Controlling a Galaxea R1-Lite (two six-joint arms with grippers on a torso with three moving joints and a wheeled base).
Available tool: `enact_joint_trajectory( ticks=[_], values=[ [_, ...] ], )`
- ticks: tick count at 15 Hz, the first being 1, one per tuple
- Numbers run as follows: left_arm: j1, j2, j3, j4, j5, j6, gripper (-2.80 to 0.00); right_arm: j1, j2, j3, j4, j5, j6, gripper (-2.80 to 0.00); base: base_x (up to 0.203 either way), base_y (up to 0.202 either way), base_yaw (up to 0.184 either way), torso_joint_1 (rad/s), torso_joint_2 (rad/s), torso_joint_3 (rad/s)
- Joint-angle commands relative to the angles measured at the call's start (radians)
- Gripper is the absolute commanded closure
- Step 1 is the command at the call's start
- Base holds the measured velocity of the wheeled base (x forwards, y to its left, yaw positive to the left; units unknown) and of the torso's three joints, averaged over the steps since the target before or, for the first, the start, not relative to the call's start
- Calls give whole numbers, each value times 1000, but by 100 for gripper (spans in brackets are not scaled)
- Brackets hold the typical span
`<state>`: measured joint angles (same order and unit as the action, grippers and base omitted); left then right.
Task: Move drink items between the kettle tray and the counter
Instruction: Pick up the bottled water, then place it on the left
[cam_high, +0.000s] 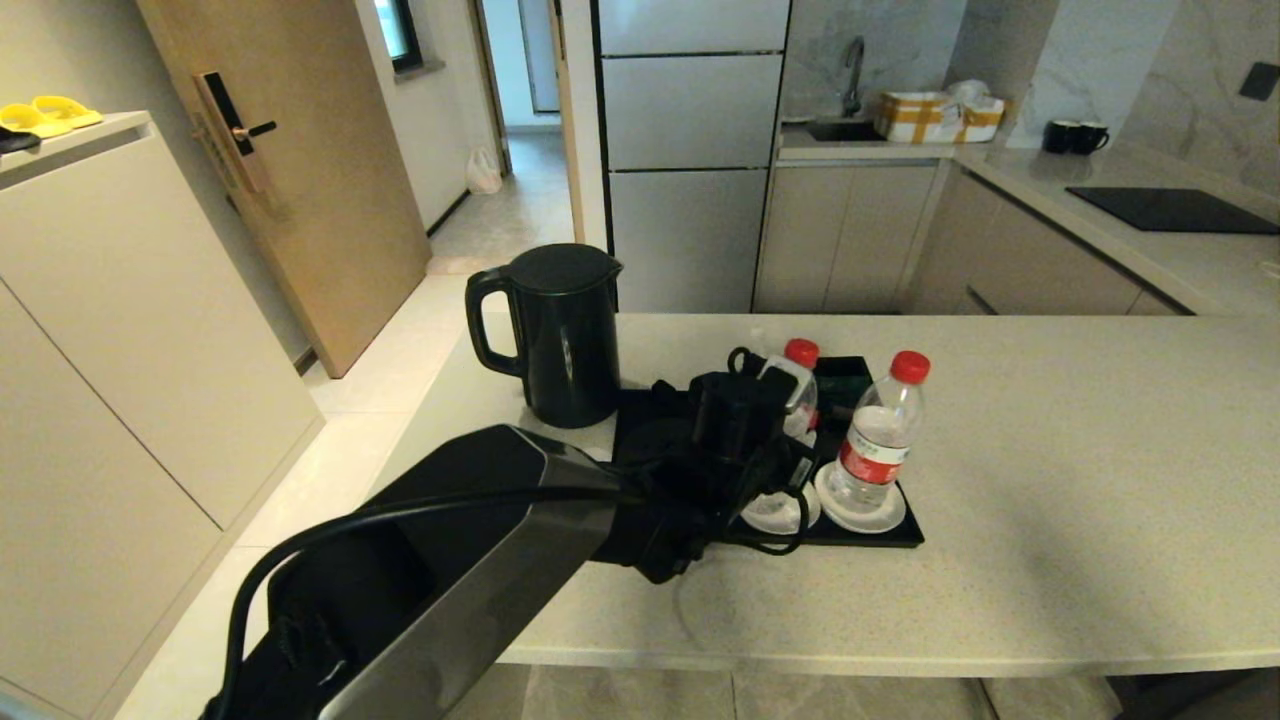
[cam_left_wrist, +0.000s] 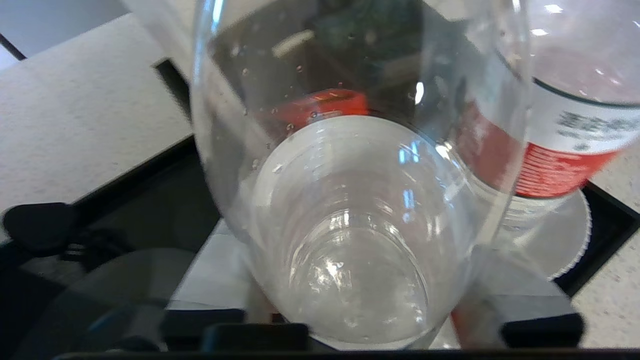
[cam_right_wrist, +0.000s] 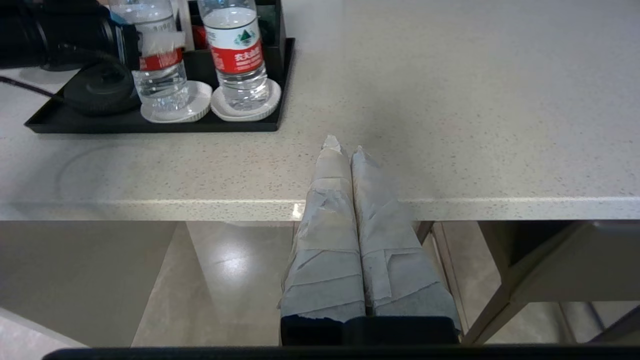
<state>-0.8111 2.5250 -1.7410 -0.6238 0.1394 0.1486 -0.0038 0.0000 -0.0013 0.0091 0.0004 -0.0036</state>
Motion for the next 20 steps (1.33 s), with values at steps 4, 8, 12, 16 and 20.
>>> enact_joint_trajectory(
  ticks=[4,8,12,16,20],
  values=[
    [3,-80,28,-7,26,-1,0,-1,-2,0,0,0,0,0,0,0,0,0,0,0],
    [3,-194,48,12,32,-5,0,1,-2,0,0,0,-1,0,0,0,0,0,0,0],
    [40,-355,243,-11,36,-25,0,1,-2,0,0,0,1,0,0,0,0,0,0,0],
    [290,-493,564,-137,1,-30,0,1,-2,1,0,0,0,0,0,0,0,0,0,0],
    [578,-622,801,-285,-81,-20,0,1,-2,1,0,0,-1,0,0,0,0,0,0,0]
  ],
)
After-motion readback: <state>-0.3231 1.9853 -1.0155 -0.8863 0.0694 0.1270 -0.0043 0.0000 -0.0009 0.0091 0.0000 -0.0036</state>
